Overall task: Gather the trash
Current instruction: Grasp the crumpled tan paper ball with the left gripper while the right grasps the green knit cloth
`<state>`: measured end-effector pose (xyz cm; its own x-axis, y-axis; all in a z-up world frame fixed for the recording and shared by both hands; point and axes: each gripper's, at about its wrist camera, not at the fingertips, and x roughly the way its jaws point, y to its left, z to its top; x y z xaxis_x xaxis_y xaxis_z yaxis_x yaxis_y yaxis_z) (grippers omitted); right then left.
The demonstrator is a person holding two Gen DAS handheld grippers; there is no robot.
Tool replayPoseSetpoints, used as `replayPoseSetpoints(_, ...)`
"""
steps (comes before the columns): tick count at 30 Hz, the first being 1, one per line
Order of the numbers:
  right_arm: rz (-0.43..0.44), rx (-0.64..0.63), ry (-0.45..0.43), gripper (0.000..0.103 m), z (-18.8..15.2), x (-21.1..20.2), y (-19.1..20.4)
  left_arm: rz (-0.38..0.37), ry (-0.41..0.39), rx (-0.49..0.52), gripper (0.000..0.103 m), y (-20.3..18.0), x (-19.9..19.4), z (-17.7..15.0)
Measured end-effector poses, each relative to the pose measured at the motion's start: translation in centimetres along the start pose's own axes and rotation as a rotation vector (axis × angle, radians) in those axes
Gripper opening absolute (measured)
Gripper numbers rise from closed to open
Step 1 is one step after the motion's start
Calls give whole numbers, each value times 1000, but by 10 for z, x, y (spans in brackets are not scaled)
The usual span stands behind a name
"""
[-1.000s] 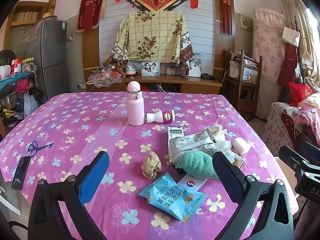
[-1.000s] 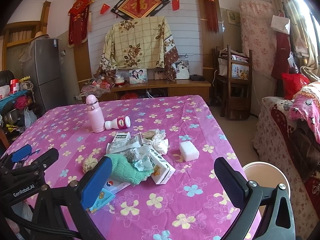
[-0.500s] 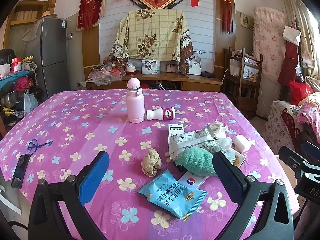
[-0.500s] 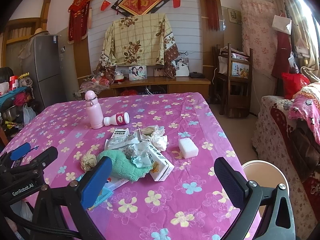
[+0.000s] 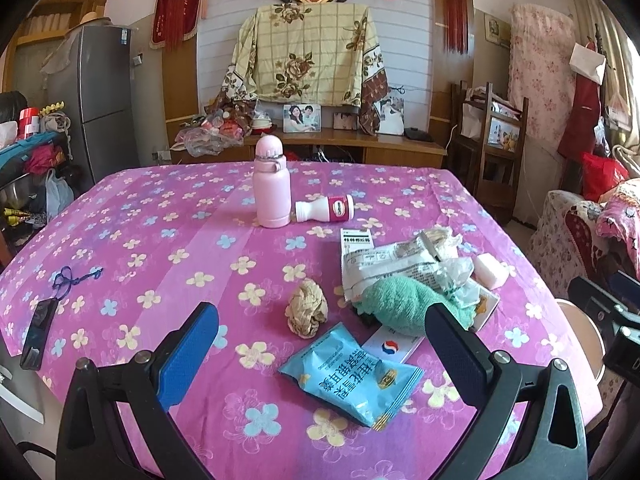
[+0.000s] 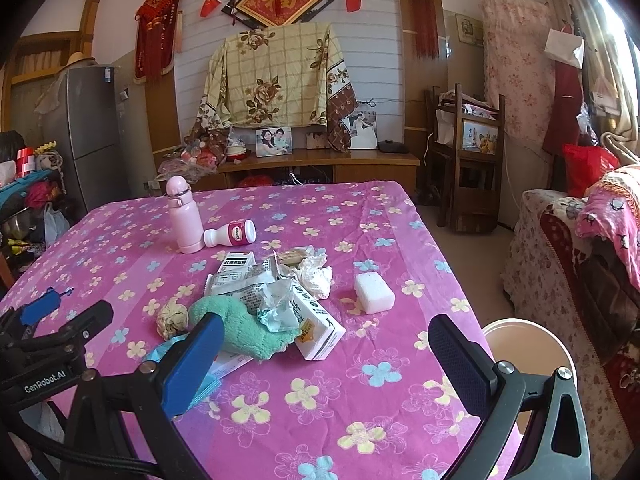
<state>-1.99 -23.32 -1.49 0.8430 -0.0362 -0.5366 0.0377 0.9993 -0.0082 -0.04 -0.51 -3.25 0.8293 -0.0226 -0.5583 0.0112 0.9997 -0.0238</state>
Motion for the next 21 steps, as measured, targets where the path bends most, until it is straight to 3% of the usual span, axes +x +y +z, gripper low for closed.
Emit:
replayPoseSetpoints(17, 28, -18, 61, 103, -7, 19, 8, 4, 67, -18, 103, 12, 17, -6)
replayPoseSetpoints(21, 45, -40, 161, 103, -13, 38, 6, -39, 130, -14, 103, 18, 26, -13)
